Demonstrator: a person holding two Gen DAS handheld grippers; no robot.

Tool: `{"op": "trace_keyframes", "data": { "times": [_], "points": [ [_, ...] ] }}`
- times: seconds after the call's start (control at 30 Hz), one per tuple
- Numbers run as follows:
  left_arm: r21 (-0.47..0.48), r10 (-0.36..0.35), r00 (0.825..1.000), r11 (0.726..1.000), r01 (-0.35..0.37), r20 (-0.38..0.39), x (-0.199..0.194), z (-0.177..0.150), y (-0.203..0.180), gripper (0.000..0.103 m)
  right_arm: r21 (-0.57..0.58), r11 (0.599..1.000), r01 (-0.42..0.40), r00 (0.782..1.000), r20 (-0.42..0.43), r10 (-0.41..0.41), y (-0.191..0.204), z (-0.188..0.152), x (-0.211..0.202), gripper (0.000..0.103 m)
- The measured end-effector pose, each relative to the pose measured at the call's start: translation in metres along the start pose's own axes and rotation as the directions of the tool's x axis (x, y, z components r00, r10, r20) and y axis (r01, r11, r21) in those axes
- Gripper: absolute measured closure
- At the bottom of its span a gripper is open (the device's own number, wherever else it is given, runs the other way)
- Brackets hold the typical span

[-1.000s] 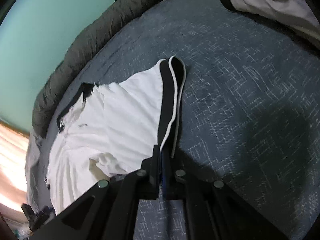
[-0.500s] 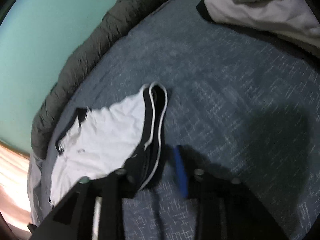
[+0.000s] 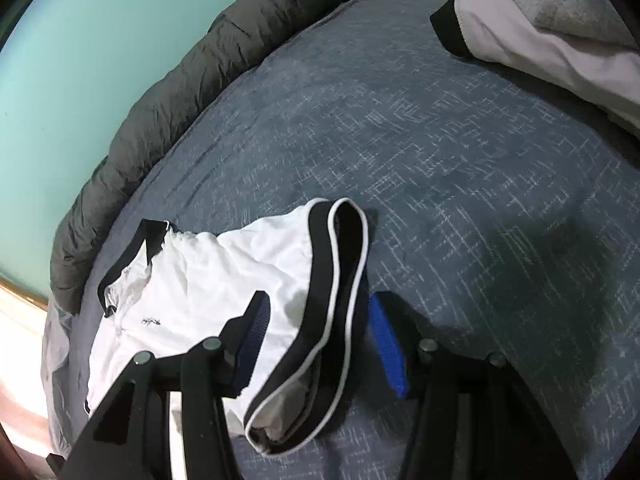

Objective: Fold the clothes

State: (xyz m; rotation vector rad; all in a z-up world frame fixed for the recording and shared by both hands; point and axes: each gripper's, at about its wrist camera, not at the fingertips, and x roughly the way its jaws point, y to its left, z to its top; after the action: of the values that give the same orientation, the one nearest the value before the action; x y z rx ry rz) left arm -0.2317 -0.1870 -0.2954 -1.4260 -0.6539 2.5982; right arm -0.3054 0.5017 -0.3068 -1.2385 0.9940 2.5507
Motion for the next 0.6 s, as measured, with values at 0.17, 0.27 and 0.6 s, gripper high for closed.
{"op": "trace_keyframes", "data": {
  "times": [0.17,0.27,0.6],
  "points": [
    [0.000,0.001,1.000,1.000,-0.001,-0.003,0.002,0.001,0.001,0.029,-0.040,0.999,0.023,1.000,-0.008,-0.023,0.006,0.000,0.008,0.098],
    [0.007,0.005,1.000,1.000,-0.005,-0.007,0.004,0.001,0.002,0.029,-0.072,0.997,0.031,0.999,0.024,-0.030,0.011,0.003,0.003,0.100],
    [0.011,0.009,1.000,1.000,-0.009,-0.011,0.008,0.002,0.001,0.028,-0.017,0.998,0.056,0.998,-0.012,-0.056,-0.010,0.022,0.011,0.097]
  ]
}}
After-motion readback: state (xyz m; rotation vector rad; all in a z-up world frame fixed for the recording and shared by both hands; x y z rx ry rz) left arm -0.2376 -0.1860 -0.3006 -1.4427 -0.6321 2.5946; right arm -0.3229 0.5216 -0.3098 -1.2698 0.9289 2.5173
